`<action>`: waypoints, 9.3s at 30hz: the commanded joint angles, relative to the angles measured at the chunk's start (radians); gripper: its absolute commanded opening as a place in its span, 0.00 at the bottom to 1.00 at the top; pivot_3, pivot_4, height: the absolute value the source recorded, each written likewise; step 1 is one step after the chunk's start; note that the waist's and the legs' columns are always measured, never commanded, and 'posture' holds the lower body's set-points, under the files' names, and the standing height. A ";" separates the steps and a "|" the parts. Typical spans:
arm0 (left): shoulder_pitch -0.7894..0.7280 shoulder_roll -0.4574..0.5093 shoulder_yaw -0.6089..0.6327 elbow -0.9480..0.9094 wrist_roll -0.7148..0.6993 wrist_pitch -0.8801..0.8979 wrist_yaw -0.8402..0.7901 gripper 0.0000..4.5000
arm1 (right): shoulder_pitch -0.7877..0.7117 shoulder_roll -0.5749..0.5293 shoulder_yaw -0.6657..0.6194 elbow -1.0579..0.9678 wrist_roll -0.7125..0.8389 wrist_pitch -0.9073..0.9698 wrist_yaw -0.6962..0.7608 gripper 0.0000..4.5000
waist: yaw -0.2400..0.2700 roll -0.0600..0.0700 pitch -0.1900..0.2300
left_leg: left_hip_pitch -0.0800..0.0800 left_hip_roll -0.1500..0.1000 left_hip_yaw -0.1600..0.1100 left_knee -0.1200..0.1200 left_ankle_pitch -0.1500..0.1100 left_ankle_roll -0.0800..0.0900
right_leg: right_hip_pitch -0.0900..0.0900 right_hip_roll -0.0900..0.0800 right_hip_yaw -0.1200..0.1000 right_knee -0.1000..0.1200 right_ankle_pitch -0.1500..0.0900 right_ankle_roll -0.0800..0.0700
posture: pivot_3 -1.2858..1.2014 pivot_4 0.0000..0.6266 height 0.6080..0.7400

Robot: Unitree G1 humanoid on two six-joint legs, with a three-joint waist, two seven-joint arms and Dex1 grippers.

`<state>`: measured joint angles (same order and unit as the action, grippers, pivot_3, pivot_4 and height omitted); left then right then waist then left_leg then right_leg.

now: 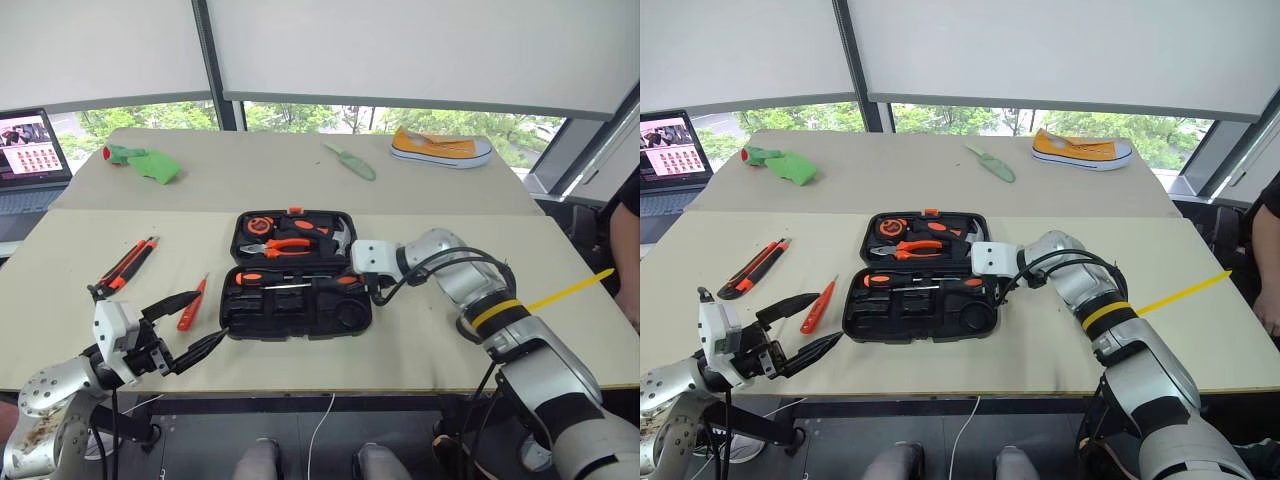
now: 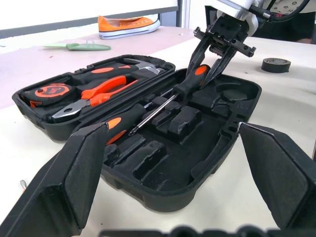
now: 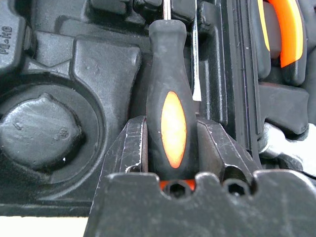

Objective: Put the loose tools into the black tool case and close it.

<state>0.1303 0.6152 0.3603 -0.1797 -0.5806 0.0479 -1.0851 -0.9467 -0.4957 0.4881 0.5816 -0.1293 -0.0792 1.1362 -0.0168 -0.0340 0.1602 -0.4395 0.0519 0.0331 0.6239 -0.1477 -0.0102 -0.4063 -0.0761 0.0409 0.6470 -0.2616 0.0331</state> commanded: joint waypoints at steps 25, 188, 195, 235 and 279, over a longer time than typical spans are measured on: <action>-0.080 0.039 -0.002 0.074 0.036 -0.024 -0.003 1.00 | -0.024 0.248 -0.165 0.335 0.078 -0.079 0.019 0.01 | -0.022 0.001 0.001 | 0.001 0.000 0.000 -0.001 0.000 0.000 | 0.000 0.001 0.000 0.001 0.001 -0.001 | 0.52 0.24 1.00; 0.163 -0.056 0.475 0.214 0.061 0.043 0.335 0.98 | 0.727 0.006 -0.608 -0.777 0.728 0.088 -0.004 1.00 | -0.013 -0.004 0.004 | 0.002 0.002 0.003 0.002 -0.002 -0.001 | 0.003 -0.002 0.002 0.000 0.000 0.004 | 0.52 0.24 1.00; 0.298 -0.125 0.546 0.129 -0.008 0.122 0.431 0.98 | 0.714 0.064 -0.595 -0.794 0.688 0.003 -0.045 1.00 | 0.016 -0.008 0.001 | 0.003 0.009 0.011 0.003 -0.008 -0.011 | 0.001 -0.005 -0.004 -0.003 -0.003 -0.004 | 0.52 0.24 1.00; -0.797 0.238 -0.099 0.952 0.215 -0.049 -0.271 0.39 | 0.808 -0.126 -0.686 -0.856 0.766 0.095 -0.034 1.00 | 0.025 -0.011 0.000 | -0.002 0.023 0.026 0.004 -0.004 -0.007 | 0.001 0.000 -0.015 0.000 -0.001 -0.002 | 0.52 0.24 1.00; -0.793 0.087 -0.489 0.395 0.296 -0.007 -0.359 0.99 | 0.807 -0.217 -0.626 -0.892 0.755 0.222 0.001 1.00 | 0.029 -0.009 -0.001 | -0.002 0.024 0.027 0.009 -0.004 -0.006 | 0.002 0.002 -0.012 0.000 -0.001 -0.001 | 0.52 0.24 1.00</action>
<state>-0.6158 0.7068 -0.2119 0.2321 -0.1506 -0.0179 -1.3902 -0.1329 -0.7124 -0.1267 -0.2917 0.6224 0.1431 1.1369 0.0117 -0.0429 0.1596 -0.4417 0.0762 0.0600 0.6326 -0.1517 -0.0165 -0.4039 -0.0743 0.0290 0.6475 -0.2630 0.0324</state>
